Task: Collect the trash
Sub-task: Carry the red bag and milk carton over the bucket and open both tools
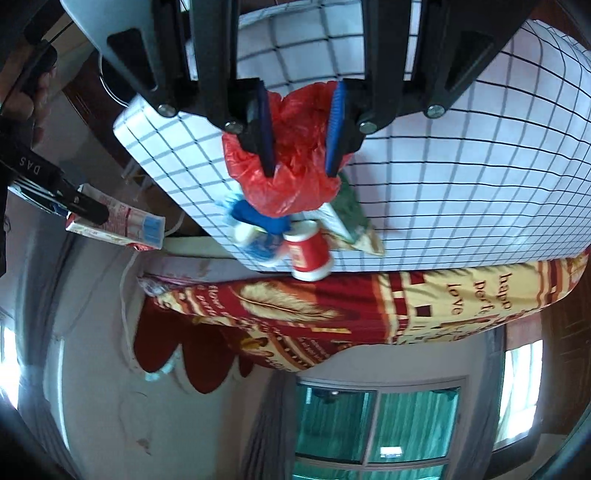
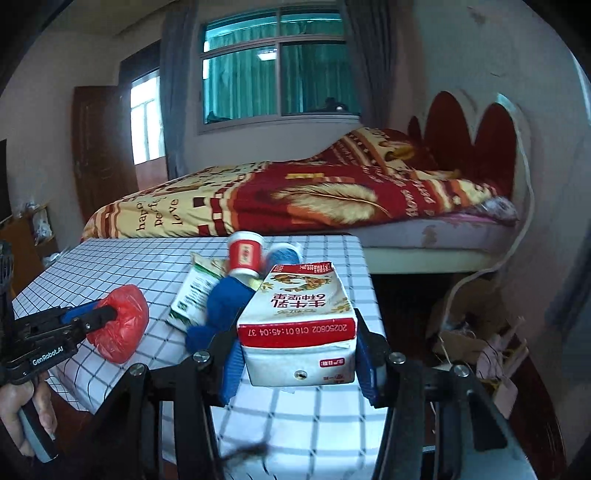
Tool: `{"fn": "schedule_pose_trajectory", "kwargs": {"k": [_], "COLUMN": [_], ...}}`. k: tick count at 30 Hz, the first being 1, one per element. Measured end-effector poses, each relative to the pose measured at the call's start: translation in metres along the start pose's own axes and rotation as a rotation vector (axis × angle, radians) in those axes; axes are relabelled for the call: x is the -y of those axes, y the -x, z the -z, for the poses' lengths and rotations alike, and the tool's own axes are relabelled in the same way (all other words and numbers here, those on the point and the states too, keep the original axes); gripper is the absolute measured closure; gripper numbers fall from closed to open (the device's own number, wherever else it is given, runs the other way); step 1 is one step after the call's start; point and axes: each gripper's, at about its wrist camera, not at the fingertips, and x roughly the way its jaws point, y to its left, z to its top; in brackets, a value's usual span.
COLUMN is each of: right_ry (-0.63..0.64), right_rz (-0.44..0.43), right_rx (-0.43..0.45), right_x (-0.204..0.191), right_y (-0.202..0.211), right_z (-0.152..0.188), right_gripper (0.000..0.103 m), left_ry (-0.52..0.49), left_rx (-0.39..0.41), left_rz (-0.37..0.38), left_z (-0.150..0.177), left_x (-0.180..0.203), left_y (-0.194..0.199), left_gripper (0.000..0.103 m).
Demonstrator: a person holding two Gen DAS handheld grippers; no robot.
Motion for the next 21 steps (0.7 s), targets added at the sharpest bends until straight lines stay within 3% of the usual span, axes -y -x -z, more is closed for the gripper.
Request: {"fn": "schedule_pose_trajectory", "kwargs": {"k": [12,21], "right_ry": [-0.050,-0.102], "right_rz": [0.086,0.153], "right_rx": [-0.009,-0.042], "right_x": [0.059,0.108], "right_y": [0.072,0.102], "right_z": [0.046,0.080], "right_gripper": [0.050,0.050], "left_ry": [-0.112,-0.191], "left_rx": [-0.039,-0.085], "left_rz": [0.122,0.208], "left_z": [0.019,0.035], "left_x": [0.086,0.141], "left_y": [0.005,-0.002], "left_gripper": [0.076,0.076]}}
